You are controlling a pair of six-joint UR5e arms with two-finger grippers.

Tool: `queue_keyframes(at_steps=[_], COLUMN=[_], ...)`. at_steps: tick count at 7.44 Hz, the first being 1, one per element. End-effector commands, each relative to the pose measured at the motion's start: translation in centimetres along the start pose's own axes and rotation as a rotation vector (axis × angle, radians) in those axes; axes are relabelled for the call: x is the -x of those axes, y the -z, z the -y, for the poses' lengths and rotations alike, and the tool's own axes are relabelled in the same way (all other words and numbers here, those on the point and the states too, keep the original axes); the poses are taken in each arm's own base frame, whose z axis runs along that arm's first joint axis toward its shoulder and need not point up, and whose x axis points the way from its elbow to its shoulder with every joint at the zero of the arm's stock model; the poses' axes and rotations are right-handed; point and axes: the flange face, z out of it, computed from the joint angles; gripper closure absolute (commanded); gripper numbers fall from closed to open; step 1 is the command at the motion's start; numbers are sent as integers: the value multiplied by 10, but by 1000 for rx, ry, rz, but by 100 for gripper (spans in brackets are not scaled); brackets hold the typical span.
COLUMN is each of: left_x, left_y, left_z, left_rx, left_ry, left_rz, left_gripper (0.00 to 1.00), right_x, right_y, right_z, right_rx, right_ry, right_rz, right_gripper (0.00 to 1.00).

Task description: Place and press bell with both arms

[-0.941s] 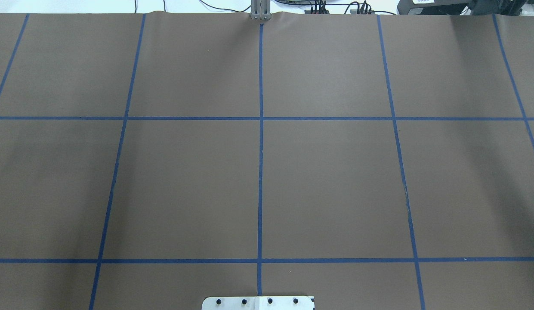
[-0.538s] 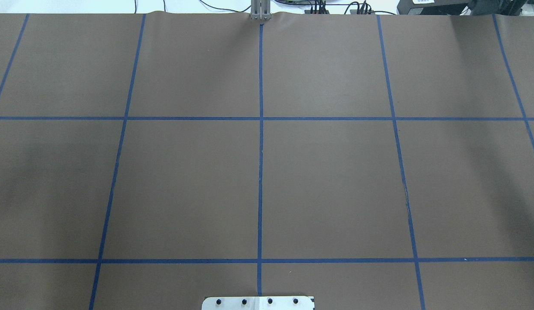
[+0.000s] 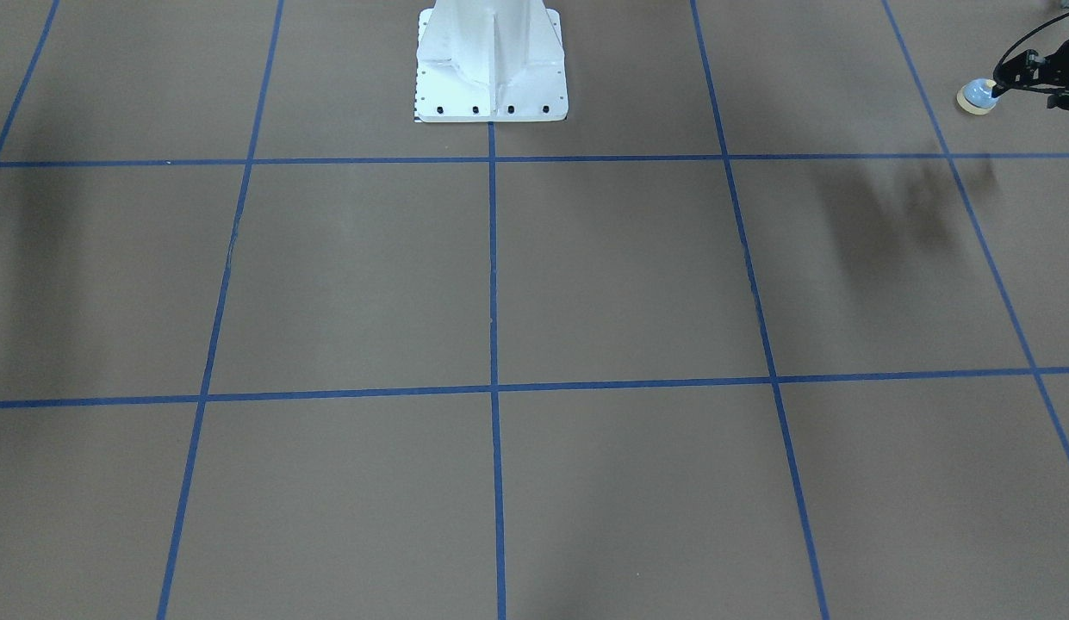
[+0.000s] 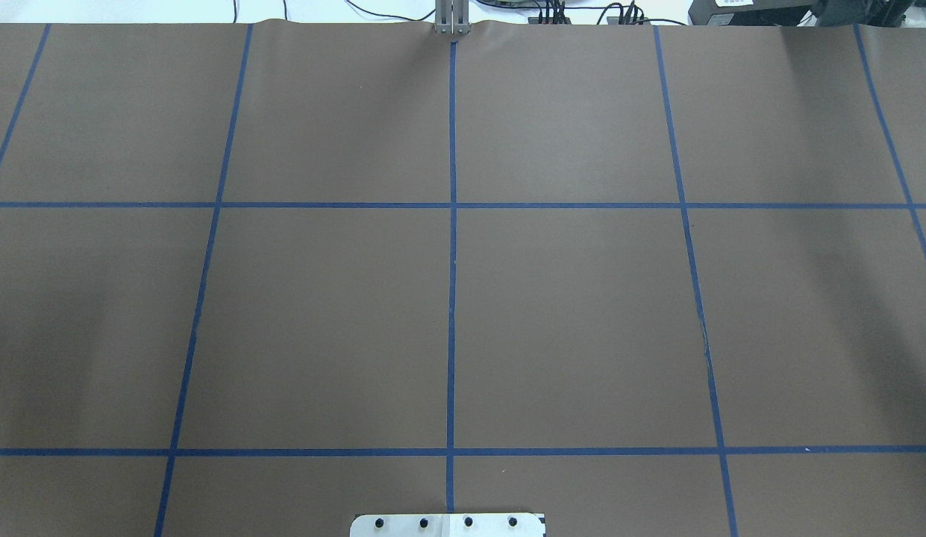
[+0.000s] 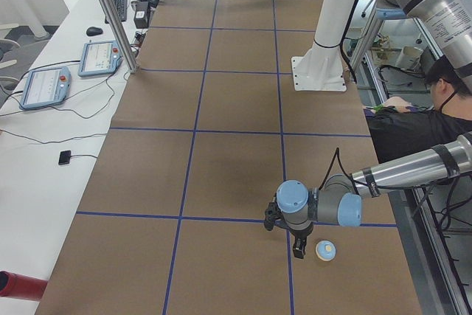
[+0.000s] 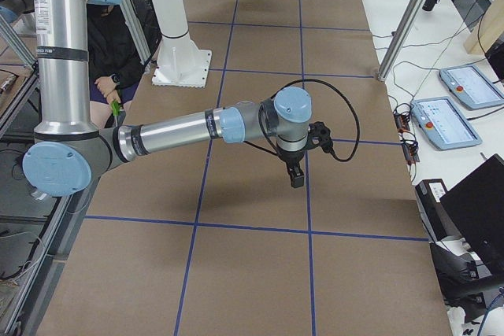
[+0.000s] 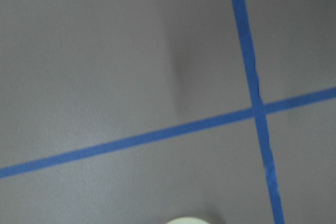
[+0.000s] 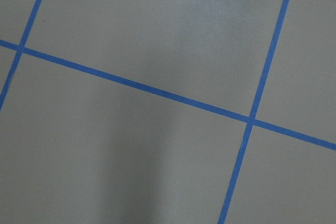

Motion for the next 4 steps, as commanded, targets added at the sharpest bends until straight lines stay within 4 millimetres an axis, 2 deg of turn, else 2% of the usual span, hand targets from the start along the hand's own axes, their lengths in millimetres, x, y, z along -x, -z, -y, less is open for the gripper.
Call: queue_keyframes(at_steps=[1, 4], left_x=[4, -3], left_y=[-16, -30], left_z=[-10, -4], left_rx=[53, 103], left_ry=[-9, -39], left_rz=[1, -38], left_gripper=[0, 0], right_x=[0, 1], right_y=[0, -2], right_z=[1, 0], right_rx=[0, 3], right_ry=[2, 3], right_rz=[0, 0], right_gripper=[0, 0])
